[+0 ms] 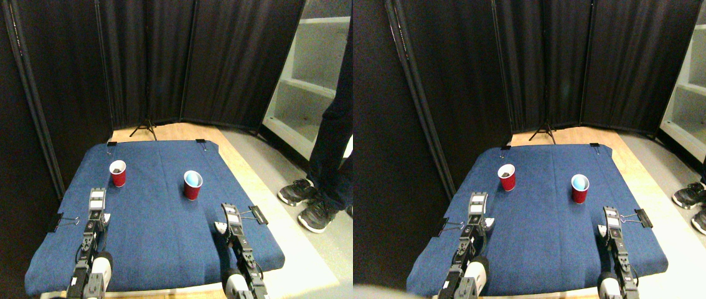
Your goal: Pour (bimanual)
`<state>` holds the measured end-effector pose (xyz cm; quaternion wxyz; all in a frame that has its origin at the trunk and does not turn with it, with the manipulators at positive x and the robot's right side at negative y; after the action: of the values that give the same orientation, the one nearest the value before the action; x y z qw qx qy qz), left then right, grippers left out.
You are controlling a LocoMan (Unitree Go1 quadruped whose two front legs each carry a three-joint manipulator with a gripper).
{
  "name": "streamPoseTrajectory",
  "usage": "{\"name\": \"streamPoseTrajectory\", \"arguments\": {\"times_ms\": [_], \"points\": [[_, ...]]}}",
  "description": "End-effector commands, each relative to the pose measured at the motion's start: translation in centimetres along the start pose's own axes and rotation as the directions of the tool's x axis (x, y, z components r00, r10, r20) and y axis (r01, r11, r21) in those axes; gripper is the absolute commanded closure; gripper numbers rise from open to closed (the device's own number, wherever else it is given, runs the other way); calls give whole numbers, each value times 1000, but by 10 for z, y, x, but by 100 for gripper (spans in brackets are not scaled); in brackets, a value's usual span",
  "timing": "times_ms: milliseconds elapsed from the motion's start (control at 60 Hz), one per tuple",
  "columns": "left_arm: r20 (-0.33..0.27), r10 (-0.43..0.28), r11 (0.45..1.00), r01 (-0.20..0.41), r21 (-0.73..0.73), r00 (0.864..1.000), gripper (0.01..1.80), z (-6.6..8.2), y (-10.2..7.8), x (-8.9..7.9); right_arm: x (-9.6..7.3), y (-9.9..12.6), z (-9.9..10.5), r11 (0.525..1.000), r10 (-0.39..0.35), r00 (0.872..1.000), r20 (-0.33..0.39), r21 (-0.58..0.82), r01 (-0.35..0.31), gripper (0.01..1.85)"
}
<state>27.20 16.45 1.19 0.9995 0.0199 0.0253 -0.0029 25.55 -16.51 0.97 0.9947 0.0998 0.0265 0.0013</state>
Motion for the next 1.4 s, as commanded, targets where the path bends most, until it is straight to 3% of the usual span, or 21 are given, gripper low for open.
{"name": "streamPoseTrajectory", "arguments": {"times_ms": [17, 117, 200, 383, 517, 550, 567, 650, 667, 683, 700, 783, 867, 883, 917, 950, 983, 1050, 1217, 1233, 1400], "points": [[47, -47, 998, 48, -30, 998, 122, 16, -4, 3, 5, 5, 9, 999, 49, 998, 46, 10, -49, 143], [56, -75, 995, 78, -54, 996, 129, 27, -6, 4, 8, 11, 18, 995, 72, 994, 83, 68, -78, 143], [45, -58, 988, 63, -137, 997, 121, 34, -7, 5, 10, 17, 24, 983, 70, 993, 100, 165, -86, 141], [48, 25, 945, -8, -327, 999, 103, 43, -12, 16, 21, 32, 34, 934, 28, 994, 109, 351, -65, 127], [17, 102, 864, -80, -497, 995, 93, 44, -12, 27, 34, 37, 31, 891, -33, 997, 69, 455, -2, 112], [14, 117, 847, -93, -523, 993, 94, 44, -12, 29, 35, 39, 30, 868, -56, 997, 49, 496, 24, 109], [2, 143, 821, -117, -560, 990, 93, 43, -12, 34, 39, 39, 27, 821, -76, 997, 23, 569, 49, 105], [-17, 172, 774, -146, -616, 985, 85, 40, -11, 41, 43, 40, 23, 789, -105, 994, -5, 609, 86, 101], [-23, 184, 761, -158, -629, 983, 82, 38, -11, 44, 46, 39, 21, 735, -113, 993, -28, 671, 102, 99], [-23, 184, 761, -158, -629, 983, 82, 38, -11, 44, 46, 39, 21, 735, -113, 993, -28, 671, 102, 99], [-30, 202, 745, -173, -644, 979, 79, 35, -11, 49, 49, 39, 19, 645, -140, 989, -48, 753, 128, 100], [-48, 231, 705, -202, -680, 972, 74, 30, -10, 55, 52, 38, 16, 589, -166, 984, -67, 793, 154, 99], [-78, 251, 630, -224, -744, 965, 75, 24, -10, 62, 56, 36, 13, 461, -188, 976, -114, 867, 190, 98], [-83, 265, 604, -232, -763, 961, 74, 22, -10, 63, 56, 36, 12, 417, -183, 975, -128, 888, 195, 96], [-85, 273, 589, -236, -773, 958, 73, 21, -10, 64, 56, 36, 11, 392, -184, 974, -134, 898, 198, 95], [-95, 287, 535, -242, -810, 953, 72, 17, -9, 69, 57, 36, 10, 326, -178, 973, -146, 924, 198, 94], [-102, 311, 474, -247, -845, 945, 70, 13, -9, 72, 59, 36, 8, 316, -169, 975, -146, 929, 193, 94], [-122, 322, 418, -256, -872, 939, 63, 4, -10, 78, 61, 37, 4, 274, -171, 971, -169, 938, 211, 99], [-149, 333, 375, -276, -885, 931, 63, -8, -11, 86, 65, 38, -3, 213, -135, 970, -200, 951, 226, 95], [-157, 340, 354, -281, -892, 927, 65, -11, -12, 87, 66, 39, -5, 188, -135, 967, -215, 953, 238, 94], [-192, 331, 305, -297, -905, 924, 67, -21, -12, 92, 68, 41, -10, 169, -92, 965, -244, 952, 257, 95]]}}
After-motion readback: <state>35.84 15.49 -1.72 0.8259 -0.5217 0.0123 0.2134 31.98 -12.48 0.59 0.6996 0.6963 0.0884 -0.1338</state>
